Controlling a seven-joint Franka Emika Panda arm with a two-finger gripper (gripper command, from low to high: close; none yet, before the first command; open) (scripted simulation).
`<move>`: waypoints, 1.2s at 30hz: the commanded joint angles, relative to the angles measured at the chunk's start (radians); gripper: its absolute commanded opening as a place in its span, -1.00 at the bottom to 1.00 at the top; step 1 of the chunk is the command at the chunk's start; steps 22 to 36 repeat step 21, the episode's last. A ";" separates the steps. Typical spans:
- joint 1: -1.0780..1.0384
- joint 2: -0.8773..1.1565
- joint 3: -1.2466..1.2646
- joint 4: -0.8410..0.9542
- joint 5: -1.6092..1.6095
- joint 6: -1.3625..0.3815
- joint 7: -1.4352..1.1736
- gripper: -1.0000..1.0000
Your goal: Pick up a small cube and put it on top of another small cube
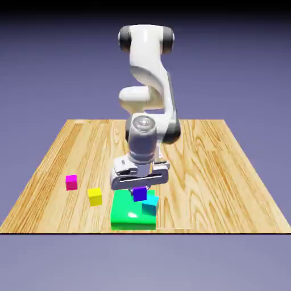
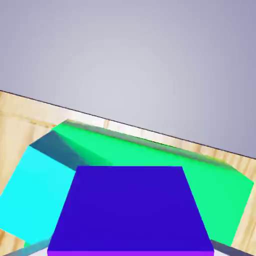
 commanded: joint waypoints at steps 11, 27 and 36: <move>0.258 -0.059 -0.110 0.012 -0.220 -0.121 -0.476 -1.00; 0.253 -0.010 -0.120 -0.017 -0.236 -0.043 -0.482 1.00; 0.253 -0.010 -0.120 -0.017 -0.236 -0.043 -0.482 1.00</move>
